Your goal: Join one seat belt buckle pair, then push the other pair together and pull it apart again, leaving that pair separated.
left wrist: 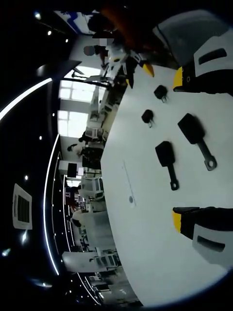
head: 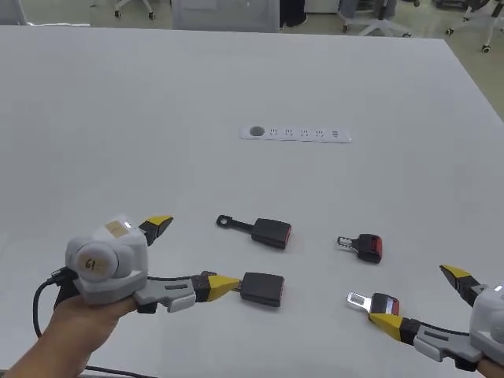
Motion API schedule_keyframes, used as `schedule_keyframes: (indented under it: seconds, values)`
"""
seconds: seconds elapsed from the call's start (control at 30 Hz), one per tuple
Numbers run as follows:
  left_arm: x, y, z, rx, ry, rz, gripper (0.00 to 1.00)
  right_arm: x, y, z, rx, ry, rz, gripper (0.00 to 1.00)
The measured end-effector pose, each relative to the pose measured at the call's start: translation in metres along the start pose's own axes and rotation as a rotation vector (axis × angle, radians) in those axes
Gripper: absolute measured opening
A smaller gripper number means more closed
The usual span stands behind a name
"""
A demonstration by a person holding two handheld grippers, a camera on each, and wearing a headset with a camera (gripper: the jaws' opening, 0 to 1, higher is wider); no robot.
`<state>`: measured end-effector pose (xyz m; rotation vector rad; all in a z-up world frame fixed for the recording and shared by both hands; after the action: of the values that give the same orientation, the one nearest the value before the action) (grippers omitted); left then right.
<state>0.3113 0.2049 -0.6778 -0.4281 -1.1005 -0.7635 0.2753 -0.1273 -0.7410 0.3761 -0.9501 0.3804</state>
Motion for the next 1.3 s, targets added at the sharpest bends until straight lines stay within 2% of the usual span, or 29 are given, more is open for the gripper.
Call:
schedule_keyframes:
  seconds: [0.7,1.0,1.3]
  values:
    - [-0.007,0.0,-0.002,-0.01,0.009,-0.003,1.0,-0.008,0.001,-0.001,0.008,0.023,0.001,0.96]
    - [-0.011,-0.003,-0.003,-0.024,0.023,-0.013,1.0,-0.012,0.003,-0.001,0.019,0.042,0.007,0.96]
    - [-0.015,-0.009,-0.008,-0.045,0.048,-0.048,1.0,-0.018,0.005,-0.002,0.043,0.071,0.012,0.96]
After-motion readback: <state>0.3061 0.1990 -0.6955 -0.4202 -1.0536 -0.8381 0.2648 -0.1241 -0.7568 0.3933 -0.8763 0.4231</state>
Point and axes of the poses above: the centre of the closed fingertips' face, and the gripper's own axes: z roughly backward along the fingers, y roughly to its left, x roughly out of its top, the point moved 3 cm from there along z, roughly backward along the fingers, and after that the axes turned 10 degrees about -z, right-handed, at the moved point
